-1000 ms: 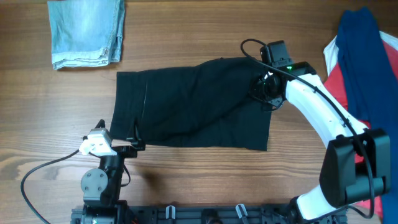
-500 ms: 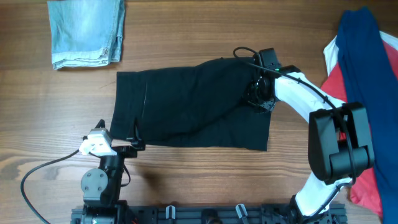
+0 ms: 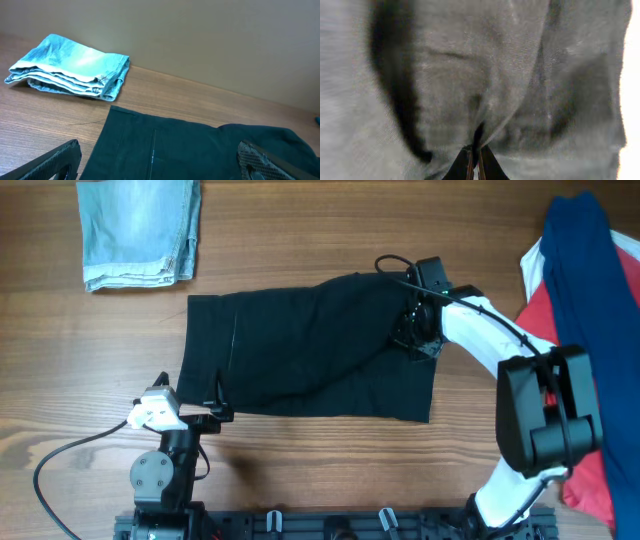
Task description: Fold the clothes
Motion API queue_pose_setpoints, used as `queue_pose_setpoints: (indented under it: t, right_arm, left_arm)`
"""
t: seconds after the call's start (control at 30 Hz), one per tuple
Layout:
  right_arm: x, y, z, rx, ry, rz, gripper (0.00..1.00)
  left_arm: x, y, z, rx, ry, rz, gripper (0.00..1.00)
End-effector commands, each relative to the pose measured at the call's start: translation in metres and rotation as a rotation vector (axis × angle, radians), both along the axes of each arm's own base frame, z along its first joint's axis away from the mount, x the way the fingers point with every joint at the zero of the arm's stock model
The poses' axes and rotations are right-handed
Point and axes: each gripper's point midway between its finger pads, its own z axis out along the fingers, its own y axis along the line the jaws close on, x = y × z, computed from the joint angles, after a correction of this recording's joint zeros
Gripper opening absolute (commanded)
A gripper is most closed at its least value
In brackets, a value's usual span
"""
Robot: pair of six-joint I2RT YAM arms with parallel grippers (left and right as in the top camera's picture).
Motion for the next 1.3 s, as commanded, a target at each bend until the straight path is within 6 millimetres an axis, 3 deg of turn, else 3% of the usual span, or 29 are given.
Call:
queue_pose_setpoints:
  t: [0.0, 0.07, 0.2, 0.23, 0.33, 0.47, 0.67, 0.87, 1.03, 1.07, 1.13, 1.27]
  right_arm:
    - [0.015, -0.002, 0.056, 0.007, -0.151, -0.009, 0.04]
    - [0.010, -0.003, 0.073, 0.011, -0.169, -0.008, 0.04]
    - [-0.001, -0.006, 0.070, -0.005, -0.130, 0.016, 0.04]
    - [-0.003, -0.006, 0.068, -0.008, -0.121, 0.016, 0.08]
    - [0.000, -0.020, 0.051, -0.089, -0.117, -0.007, 0.38]
    - [0.016, -0.021, 0.028, -0.114, -0.127, 0.015, 0.40]
    - [0.018, -0.039, 0.008, -0.116, -0.083, -0.030, 0.35]
    - [0.016, -0.020, -0.004, -0.016, -0.050, -0.007, 0.36]
    - [0.013, -0.018, -0.018, -0.006, -0.019, 0.002, 0.32]
    - [0.014, -0.017, -0.018, -0.004, -0.022, 0.000, 0.26]
    - [0.014, -0.018, -0.018, -0.005, -0.022, 0.001, 0.06]
    - [0.018, -0.017, -0.016, -0.001, -0.037, -0.004, 0.04]
  left_arm:
    - [0.000, 0.003, -0.001, 0.017, -0.002, 0.013, 1.00]
    - [0.000, 0.003, -0.001, 0.017, -0.002, 0.013, 1.00]
    - [0.000, 0.003, -0.001, 0.017, -0.002, 0.013, 1.00]
    - [0.000, 0.003, -0.001, 0.017, -0.002, 0.013, 1.00]
    - [0.000, 0.003, -0.001, 0.017, -0.002, 0.013, 1.00]
    - [0.000, 0.003, -0.001, 0.017, -0.002, 0.013, 1.00]
    - [0.000, 0.003, -0.001, 0.017, -0.002, 0.013, 1.00]
    - [0.000, 0.003, -0.001, 0.017, -0.002, 0.013, 1.00]
    - [0.000, 0.003, -0.001, 0.017, -0.002, 0.013, 1.00]
    - [0.000, 0.003, -0.001, 0.017, -0.002, 0.013, 1.00]
    - [0.000, 0.003, -0.001, 0.017, -0.002, 0.013, 1.00]
    - [0.000, 0.003, -0.001, 0.017, -0.002, 0.013, 1.00]
